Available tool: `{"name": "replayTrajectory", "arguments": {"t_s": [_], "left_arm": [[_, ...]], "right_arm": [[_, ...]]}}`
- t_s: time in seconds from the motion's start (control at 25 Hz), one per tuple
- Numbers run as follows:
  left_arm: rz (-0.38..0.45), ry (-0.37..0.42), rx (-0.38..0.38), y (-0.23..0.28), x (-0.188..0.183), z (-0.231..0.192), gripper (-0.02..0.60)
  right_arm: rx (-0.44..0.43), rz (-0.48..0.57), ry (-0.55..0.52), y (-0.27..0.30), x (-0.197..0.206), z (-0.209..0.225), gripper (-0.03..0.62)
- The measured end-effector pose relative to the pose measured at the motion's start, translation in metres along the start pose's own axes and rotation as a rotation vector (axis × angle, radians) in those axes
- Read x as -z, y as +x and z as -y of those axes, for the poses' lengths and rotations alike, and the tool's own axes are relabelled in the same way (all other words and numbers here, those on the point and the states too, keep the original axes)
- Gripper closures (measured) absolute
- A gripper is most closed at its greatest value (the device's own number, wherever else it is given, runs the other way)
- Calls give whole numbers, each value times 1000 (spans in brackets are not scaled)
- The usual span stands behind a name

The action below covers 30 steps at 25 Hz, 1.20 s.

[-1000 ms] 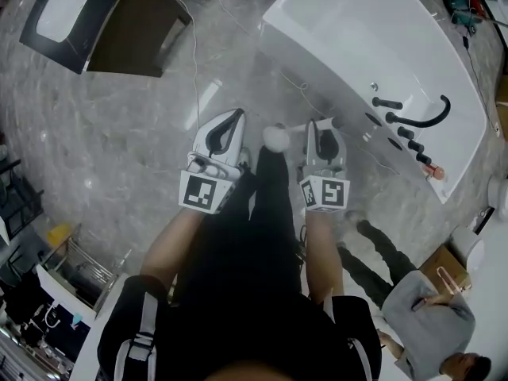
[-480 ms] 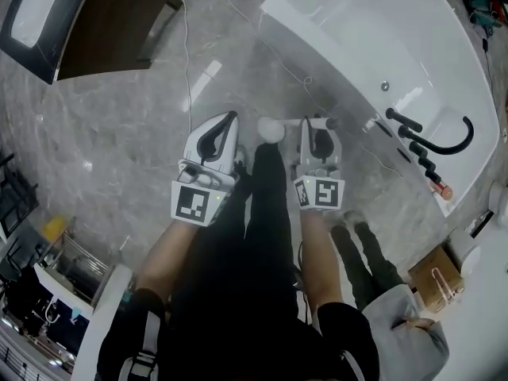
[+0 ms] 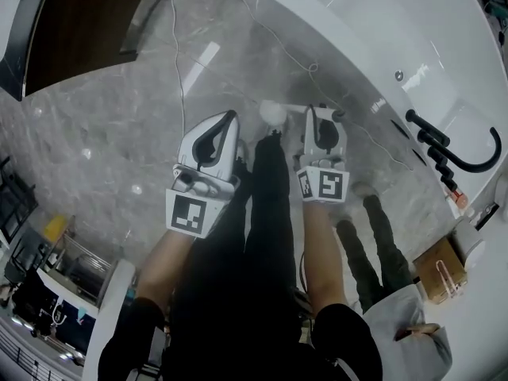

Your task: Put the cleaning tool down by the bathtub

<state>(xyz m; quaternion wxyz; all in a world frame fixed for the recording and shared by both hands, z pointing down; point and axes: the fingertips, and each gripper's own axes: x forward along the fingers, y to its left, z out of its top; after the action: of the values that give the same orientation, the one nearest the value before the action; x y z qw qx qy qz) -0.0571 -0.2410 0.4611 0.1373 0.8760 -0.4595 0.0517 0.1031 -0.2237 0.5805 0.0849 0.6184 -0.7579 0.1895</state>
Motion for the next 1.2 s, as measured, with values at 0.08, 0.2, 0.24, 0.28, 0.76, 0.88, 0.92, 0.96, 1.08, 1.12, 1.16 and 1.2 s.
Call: {"name": "replayTrajectory", "arguments": {"t_s": [0.08,0.2,0.24,0.28,0.76,0.88,0.92,0.96,1.08,1.12,1.16,1.2], "left_arm": [[-2,0,4,6,13,-3,574],[-3,-1,6,12,31,-7,574],[-4,-2,6,14,37,-8,574],[-5,-3,6,15,42,-10,574],[-19,2,-14,31,87,-20,574],[-14,3,-20,36,95,-22,574],[-11,3,-24,37,97,-22,574],[-6,1,-29,39,98,-22,574],[1,-2,-38,40,103,-21,574],[-1,-1,-40,40,106,-21,574],[-3,-2,-42,40,109,-21,575],[-6,-3,-43,40,113,-21,574]], "right_arm": [[9,-11,3,9,18,6,496],[14,-25,3,20,43,13,496],[16,-29,3,23,51,14,496],[17,-31,4,27,59,16,496],[2,-85,-11,70,129,36,497],[-3,-90,-15,80,140,42,497],[-4,-93,-17,83,144,44,497],[-5,-97,-20,85,149,47,497],[-5,-114,-29,88,161,54,497],[-4,-120,-30,89,166,56,497],[-3,-126,-30,91,172,57,497],[-1,-133,-28,92,178,59,497]]}}
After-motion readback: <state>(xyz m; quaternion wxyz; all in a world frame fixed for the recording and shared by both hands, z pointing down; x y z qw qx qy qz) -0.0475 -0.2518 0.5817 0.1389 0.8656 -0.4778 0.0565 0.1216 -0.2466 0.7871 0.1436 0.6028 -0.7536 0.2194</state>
